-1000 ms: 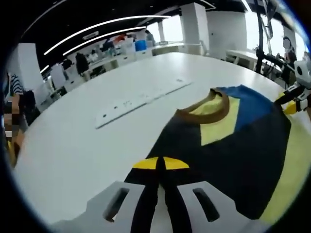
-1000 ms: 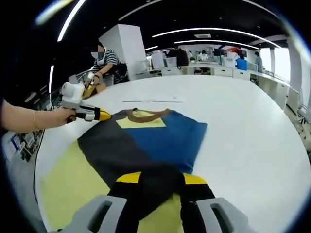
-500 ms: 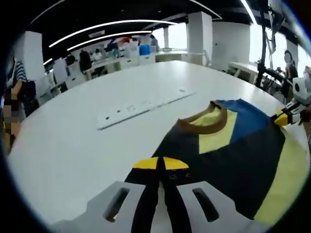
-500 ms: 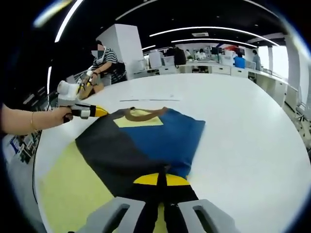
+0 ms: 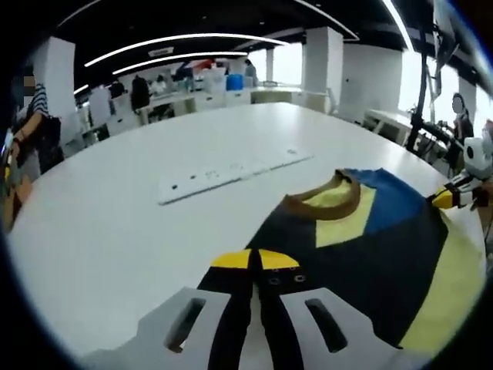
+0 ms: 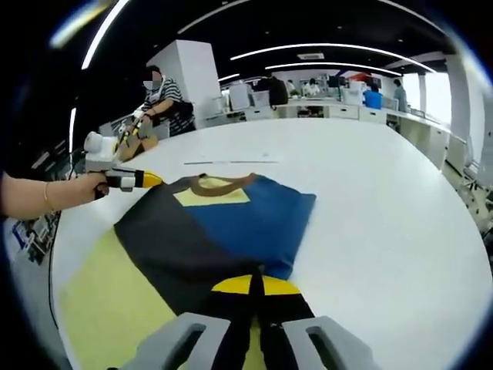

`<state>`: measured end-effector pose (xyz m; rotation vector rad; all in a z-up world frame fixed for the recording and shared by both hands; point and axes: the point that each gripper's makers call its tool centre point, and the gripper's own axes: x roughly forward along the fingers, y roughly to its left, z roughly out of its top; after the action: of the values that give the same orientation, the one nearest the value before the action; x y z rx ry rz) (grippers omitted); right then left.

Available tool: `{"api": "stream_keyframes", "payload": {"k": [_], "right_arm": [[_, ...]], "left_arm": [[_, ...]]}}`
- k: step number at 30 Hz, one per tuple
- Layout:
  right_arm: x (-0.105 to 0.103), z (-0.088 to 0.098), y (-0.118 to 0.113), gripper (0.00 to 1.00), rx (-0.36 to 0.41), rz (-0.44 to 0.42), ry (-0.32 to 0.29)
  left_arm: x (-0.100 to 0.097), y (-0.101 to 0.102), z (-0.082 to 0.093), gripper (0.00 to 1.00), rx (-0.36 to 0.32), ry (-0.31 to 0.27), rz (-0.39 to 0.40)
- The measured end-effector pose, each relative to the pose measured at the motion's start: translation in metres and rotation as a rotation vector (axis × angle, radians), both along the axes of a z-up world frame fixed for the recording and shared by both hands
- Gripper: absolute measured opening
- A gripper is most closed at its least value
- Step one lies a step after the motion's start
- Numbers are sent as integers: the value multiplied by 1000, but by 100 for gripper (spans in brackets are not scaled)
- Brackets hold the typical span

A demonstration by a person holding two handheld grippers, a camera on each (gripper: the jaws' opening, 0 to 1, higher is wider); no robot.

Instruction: Fold the garment on the visible template until the final outline fits inside the template.

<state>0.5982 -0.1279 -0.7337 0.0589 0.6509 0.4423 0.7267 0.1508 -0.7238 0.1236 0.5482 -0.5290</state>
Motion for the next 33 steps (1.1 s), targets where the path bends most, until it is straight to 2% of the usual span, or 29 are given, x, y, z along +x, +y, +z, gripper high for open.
{"api": "stream_keyframes", "payload": {"k": [6,12,22,28,31,33], "right_arm": [[0,12,0,0,12,3,-32],[7,18,1,0,30,-17,-56],[23,1,-5,0,-9,-37,-21],[26,-6,-9,0,-43,-40,-15],[25,-5,-11,0,-55,-35,-20],[25,-4,-12,9,-56,-30,-20]], "left_arm": [[2,8,10,0,-79,-16,41],[5,19,9,0,-181,4,112],[11,17,-6,0,-177,32,140],[11,18,-12,0,-144,35,145],[11,20,-10,0,-119,19,156],[14,27,-5,0,-108,-11,182]]}}
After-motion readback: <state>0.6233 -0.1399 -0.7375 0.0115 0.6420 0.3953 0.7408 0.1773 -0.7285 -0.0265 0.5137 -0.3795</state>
